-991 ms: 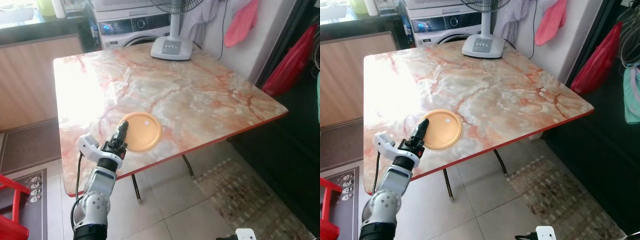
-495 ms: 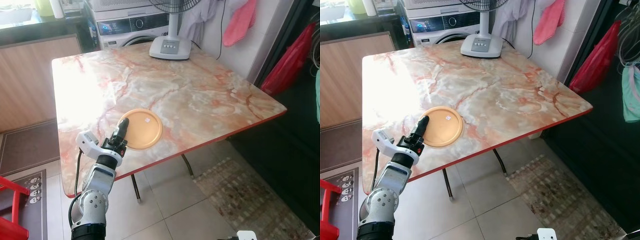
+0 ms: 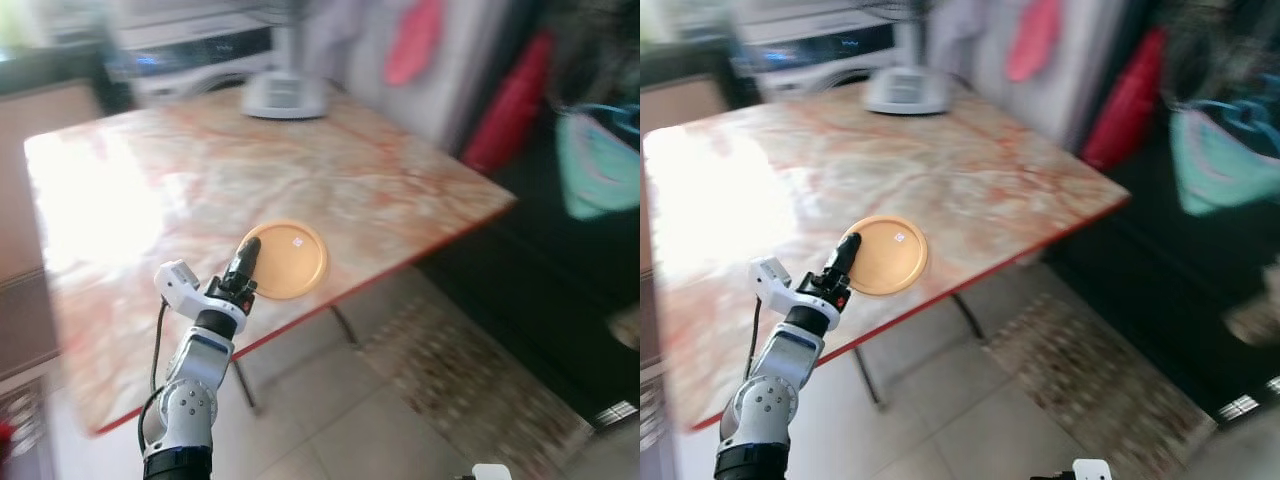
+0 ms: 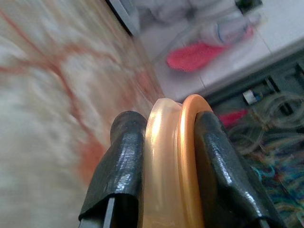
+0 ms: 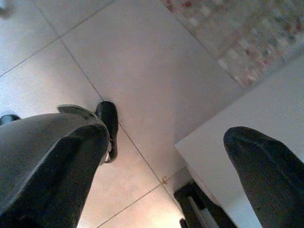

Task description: Restocking fridge

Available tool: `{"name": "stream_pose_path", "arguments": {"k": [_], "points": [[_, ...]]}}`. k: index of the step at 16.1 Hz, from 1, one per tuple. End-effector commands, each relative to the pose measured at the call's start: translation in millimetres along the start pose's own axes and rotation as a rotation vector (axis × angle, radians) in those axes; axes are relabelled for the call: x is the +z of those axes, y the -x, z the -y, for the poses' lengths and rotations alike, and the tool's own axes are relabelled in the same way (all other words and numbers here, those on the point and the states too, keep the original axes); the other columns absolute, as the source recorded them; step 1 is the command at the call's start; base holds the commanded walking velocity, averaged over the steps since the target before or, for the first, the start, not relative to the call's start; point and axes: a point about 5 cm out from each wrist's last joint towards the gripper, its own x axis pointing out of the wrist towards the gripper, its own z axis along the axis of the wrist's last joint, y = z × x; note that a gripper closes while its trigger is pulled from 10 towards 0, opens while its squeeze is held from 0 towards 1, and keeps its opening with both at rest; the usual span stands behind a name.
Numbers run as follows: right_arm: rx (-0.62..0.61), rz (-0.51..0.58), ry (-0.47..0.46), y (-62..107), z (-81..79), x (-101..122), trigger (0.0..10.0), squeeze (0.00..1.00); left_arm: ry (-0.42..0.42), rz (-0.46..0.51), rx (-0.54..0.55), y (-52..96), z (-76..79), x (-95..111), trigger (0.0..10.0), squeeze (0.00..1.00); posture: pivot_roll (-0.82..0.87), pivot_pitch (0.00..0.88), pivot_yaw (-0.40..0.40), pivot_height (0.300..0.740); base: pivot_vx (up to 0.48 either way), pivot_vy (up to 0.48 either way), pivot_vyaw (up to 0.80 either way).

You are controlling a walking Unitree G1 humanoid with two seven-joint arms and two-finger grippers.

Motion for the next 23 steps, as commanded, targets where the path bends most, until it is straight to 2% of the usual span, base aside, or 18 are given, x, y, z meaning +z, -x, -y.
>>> {"name": "stream_pose_path", "arguments": {"k": [1,23], "points": [[0.003,-0.006,0.003,0.0,-0.1,-0.4,10.0,0.0,0.016,0.0,-0.007,1.8,2.5,-4.3,10.0,0.0,0.02,0.0,0.003,0.74,0.0,0.0,-0.78],[0.013,-0.005,0.008,-0.6,0.1,3.0,10.0,0.0,0.021,0.017,-0.025,-6.2,9.2,-2.2,10.0,0.0,0.03,0.0,0.0,0.74,0.0,0.0,-0.77]]}}
